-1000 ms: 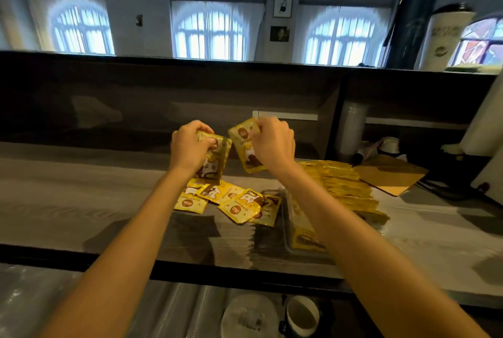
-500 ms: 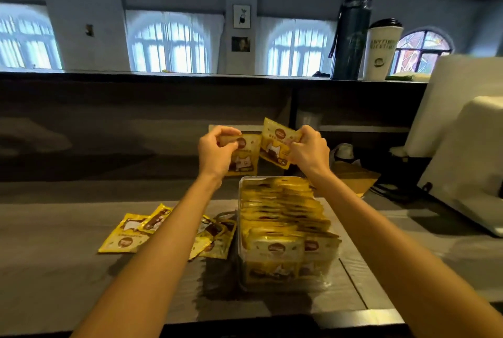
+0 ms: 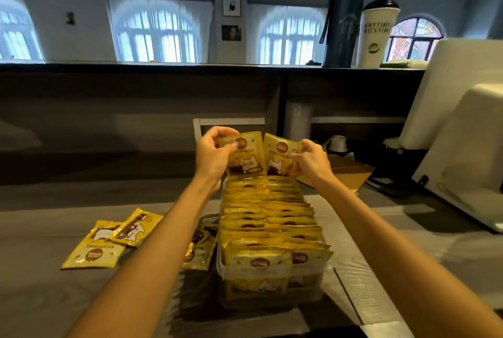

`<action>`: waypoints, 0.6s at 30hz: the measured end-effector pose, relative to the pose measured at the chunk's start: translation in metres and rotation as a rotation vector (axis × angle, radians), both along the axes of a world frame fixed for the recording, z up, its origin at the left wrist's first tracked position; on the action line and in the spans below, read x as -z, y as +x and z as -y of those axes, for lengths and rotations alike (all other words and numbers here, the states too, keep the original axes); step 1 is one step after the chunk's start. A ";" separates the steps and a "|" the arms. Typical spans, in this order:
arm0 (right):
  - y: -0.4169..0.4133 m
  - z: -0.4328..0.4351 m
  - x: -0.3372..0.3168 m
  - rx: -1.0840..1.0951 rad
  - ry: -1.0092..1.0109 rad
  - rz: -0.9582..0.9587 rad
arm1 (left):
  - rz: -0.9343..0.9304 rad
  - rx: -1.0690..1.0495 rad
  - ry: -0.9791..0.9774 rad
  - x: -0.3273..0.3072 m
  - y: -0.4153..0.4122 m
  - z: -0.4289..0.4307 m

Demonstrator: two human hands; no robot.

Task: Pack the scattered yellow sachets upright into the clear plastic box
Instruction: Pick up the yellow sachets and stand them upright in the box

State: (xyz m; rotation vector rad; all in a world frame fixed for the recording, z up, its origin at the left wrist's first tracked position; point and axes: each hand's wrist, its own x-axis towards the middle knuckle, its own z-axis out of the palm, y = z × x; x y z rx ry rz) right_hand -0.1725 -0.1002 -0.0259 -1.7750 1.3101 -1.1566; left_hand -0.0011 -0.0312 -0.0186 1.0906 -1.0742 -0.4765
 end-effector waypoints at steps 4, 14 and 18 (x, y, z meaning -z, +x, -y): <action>-0.004 0.003 0.007 -0.011 0.067 0.018 | 0.072 0.003 0.020 0.006 -0.002 0.001; -0.001 -0.002 0.009 -0.036 0.018 -0.046 | 0.269 0.068 0.236 0.027 0.004 0.003; -0.002 -0.002 0.010 -0.058 0.020 -0.168 | 0.469 0.080 0.323 0.028 0.009 0.000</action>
